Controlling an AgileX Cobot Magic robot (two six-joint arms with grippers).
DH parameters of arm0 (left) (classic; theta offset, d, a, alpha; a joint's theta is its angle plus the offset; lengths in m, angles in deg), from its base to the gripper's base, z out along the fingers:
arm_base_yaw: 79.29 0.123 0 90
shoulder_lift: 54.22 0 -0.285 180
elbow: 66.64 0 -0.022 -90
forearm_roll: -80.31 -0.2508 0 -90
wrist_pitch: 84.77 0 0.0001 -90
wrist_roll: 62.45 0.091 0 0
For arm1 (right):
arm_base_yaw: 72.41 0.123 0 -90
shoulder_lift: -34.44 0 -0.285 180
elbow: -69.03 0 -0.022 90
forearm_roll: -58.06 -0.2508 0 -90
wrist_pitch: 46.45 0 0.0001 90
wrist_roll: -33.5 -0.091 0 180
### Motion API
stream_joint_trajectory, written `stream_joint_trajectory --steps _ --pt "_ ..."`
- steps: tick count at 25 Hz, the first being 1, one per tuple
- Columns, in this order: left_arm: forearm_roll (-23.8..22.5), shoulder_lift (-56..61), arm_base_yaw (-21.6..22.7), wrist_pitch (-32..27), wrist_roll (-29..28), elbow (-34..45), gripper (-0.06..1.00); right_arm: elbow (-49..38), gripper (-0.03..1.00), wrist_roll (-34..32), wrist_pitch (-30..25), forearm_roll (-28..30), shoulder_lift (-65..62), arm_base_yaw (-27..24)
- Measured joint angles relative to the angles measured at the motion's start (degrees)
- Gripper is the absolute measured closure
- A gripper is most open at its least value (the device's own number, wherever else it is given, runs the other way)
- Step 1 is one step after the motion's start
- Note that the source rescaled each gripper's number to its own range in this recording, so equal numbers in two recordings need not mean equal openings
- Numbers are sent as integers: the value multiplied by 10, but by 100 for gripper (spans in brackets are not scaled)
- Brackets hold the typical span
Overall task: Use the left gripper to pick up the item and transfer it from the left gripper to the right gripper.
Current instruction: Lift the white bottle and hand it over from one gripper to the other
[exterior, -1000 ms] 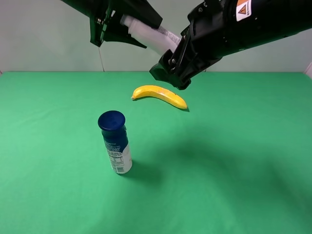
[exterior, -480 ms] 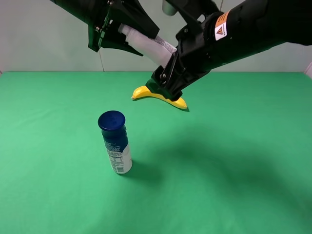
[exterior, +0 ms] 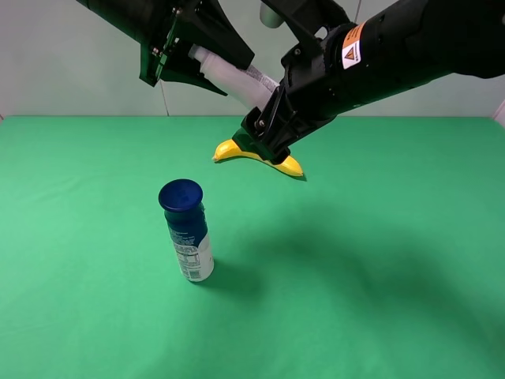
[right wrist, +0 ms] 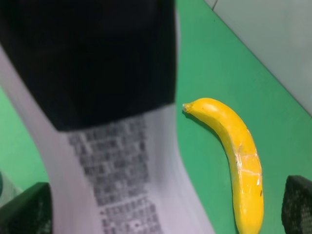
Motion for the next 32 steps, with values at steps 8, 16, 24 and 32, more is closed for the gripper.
stream_joint_trajectory --steps 8,16,24,32 --pt "1 0 0 1 0 0 94 0 74 0 -1 -1 0 2" --pt "1 0 0 1 -1 0 94 0 74 0 -1 -1 0 3" --pt "1 0 0 1 -1 0 94 0 74 0 -1 -1 0 3" --pt "1 0 0 1 -3 0 93 0 74 0 -1 -1 0 3"
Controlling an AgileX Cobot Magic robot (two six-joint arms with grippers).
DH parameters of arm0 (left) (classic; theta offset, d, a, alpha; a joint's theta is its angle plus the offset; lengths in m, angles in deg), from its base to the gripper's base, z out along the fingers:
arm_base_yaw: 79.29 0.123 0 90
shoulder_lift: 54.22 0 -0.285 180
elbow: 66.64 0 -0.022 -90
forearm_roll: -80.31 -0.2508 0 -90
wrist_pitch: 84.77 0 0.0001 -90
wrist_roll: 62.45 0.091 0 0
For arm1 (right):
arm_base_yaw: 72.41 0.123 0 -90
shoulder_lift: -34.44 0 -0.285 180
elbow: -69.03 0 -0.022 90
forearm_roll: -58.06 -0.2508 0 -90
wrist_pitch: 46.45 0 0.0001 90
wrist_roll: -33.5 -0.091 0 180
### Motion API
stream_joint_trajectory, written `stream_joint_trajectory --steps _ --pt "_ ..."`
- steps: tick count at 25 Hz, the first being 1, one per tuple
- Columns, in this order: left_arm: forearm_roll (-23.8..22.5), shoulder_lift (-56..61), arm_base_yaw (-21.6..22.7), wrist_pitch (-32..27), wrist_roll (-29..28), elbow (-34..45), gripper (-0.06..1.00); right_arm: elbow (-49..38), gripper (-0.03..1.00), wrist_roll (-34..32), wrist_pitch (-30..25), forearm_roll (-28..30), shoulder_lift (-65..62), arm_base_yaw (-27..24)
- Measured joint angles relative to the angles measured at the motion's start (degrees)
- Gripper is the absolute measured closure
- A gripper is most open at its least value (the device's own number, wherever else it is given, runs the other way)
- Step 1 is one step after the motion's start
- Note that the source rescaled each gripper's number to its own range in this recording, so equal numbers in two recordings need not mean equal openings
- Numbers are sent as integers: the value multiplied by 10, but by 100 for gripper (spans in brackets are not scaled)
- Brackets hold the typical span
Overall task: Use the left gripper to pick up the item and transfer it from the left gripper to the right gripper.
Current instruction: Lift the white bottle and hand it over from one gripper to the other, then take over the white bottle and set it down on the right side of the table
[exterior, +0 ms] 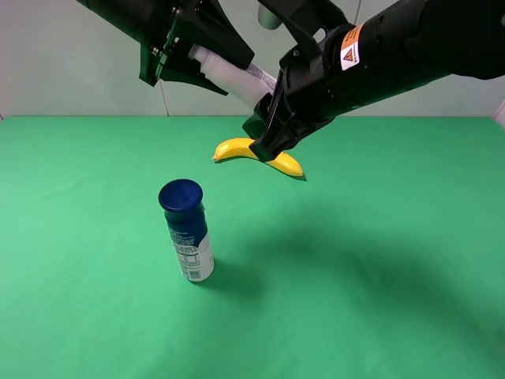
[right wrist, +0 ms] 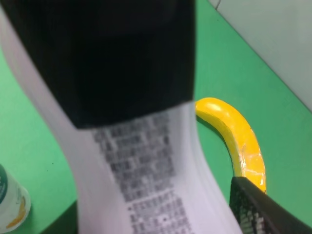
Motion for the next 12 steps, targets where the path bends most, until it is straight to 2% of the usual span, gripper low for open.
stream_joint_trajectory --steps 1,4,5,6,8,12 --pt "1 0 0 0 -5 0 84 0 75 0 0 -1 0 0" --pt "3 0 0 0 -16 0 33 0 76 0 0 -2 0 0" --pt "3 0 0 0 -17 0 19 0 76 0 0 -2 0 0" --pt "3 0 0 0 -18 0 10 0 77 0 0 -2 0 0" --pt "3 0 0 0 -18 0 1 0 77 0 0 -2 0 0" --pt "3 0 0 0 -18 0 -4 0 78 0 0 -2 0 0"
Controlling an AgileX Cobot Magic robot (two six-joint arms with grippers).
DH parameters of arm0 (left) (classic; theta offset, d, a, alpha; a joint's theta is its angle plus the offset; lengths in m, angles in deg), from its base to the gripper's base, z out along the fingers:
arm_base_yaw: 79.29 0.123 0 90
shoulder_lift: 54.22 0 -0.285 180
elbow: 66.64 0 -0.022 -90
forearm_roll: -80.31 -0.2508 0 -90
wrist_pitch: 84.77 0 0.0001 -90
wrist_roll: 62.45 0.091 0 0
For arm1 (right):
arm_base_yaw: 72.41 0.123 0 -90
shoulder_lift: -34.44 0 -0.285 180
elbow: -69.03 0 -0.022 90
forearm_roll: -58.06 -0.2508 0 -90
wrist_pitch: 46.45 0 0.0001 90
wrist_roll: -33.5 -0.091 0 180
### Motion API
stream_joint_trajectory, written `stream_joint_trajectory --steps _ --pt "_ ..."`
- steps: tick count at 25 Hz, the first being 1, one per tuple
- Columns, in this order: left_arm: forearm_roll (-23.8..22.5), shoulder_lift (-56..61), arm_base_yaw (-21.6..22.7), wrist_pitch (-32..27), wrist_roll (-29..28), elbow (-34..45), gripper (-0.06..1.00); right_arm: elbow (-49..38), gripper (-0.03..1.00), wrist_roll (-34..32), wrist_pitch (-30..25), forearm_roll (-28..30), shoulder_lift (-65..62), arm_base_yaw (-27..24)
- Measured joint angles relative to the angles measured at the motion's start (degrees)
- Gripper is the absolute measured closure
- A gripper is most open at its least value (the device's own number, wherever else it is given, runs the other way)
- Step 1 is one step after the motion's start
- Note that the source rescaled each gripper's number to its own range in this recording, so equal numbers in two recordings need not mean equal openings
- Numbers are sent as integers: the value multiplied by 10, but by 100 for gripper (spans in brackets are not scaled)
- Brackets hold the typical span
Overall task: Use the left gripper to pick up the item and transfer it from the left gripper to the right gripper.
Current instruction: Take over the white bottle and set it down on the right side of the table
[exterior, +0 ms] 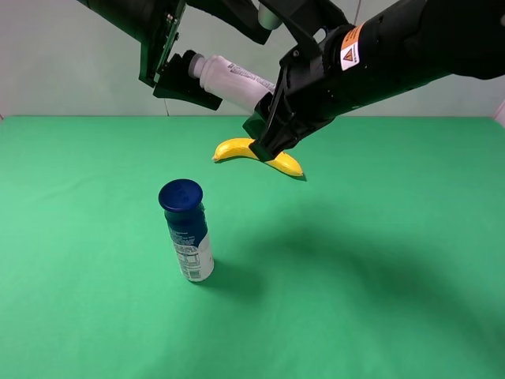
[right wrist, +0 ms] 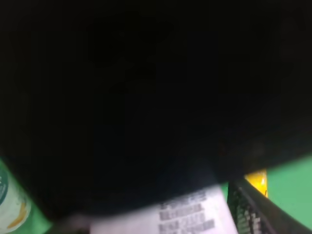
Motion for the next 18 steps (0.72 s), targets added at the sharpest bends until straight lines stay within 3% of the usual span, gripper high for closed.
stream_joint_trajectory --steps 5,11,18 --pt "-3 0 0 0 0 -1 -5 0 78 0 0 0 0 0" --pt "-43 0 1 0 -4 -1 -5 0 83 0 0 0 0 0" --pt "-57 1 30 0 -7 -1 -5 0 86 -1 0 0 0 0"
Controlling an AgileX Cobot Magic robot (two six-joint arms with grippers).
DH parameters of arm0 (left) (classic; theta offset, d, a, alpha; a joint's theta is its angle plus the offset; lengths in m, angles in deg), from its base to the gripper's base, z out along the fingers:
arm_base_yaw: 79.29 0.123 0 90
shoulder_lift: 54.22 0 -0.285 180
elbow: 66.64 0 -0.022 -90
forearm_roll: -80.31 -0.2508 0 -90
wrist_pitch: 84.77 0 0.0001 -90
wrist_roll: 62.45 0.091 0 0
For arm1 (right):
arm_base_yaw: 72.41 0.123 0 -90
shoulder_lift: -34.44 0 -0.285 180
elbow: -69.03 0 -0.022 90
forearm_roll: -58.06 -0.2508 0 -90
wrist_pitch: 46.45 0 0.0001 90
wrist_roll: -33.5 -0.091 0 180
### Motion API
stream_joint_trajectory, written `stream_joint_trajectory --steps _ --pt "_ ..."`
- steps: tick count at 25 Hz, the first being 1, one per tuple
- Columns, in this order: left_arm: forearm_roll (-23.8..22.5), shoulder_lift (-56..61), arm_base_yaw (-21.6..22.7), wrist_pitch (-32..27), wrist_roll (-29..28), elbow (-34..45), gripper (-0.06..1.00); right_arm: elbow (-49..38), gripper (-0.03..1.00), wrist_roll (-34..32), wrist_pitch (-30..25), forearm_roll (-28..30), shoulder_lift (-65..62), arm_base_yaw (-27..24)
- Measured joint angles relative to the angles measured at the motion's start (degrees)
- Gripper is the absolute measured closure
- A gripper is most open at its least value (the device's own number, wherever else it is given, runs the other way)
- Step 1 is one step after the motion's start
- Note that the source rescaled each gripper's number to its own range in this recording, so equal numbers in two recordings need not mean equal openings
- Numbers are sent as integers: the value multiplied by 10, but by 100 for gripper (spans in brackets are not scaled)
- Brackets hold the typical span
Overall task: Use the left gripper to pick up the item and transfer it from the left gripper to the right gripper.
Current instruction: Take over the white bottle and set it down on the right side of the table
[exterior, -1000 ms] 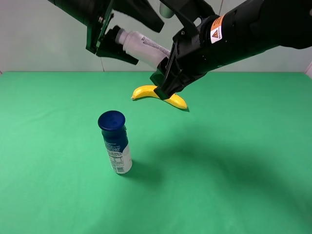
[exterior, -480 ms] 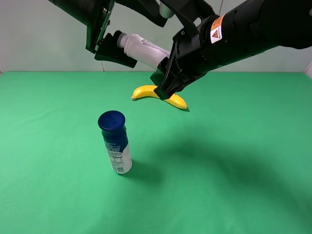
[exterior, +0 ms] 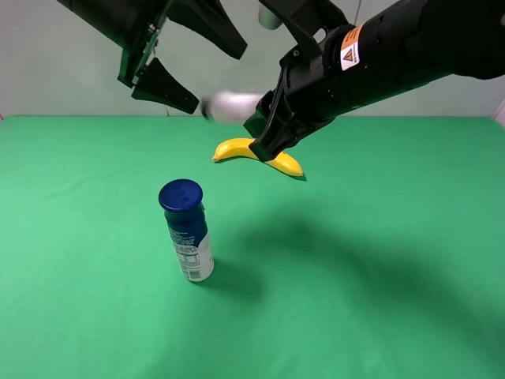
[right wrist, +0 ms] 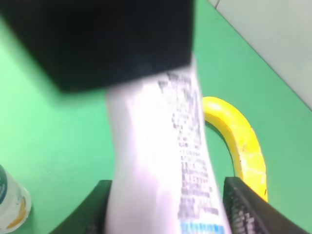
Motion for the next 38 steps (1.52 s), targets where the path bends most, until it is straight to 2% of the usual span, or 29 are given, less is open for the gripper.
stream_joint_trajectory --steps 2,11,17,20,26,30,38 --pt "0 4 15 0 0 0 -5 0 96 0 -3 0 0 0" --pt "-12 54 94 0 0 0 -5 0 96 0 -5 0 0 0" --pt "-19 91 127 0 0 0 -5 0 96 0 -5 -1 0 0" --pt "-54 118 128 -1 -2 0 -5 0 96 0 -5 -1 0 0" --pt "-170 183 128 -2 -42 0 -5 0 96 0 -5 -1 0 0" --pt "-232 236 128 -3 -65 0 -5 0 96 0 -5 -4 0 0" --pt "-283 351 128 -2 -73 62 -5 0 96 0 -5 -6 0 0"
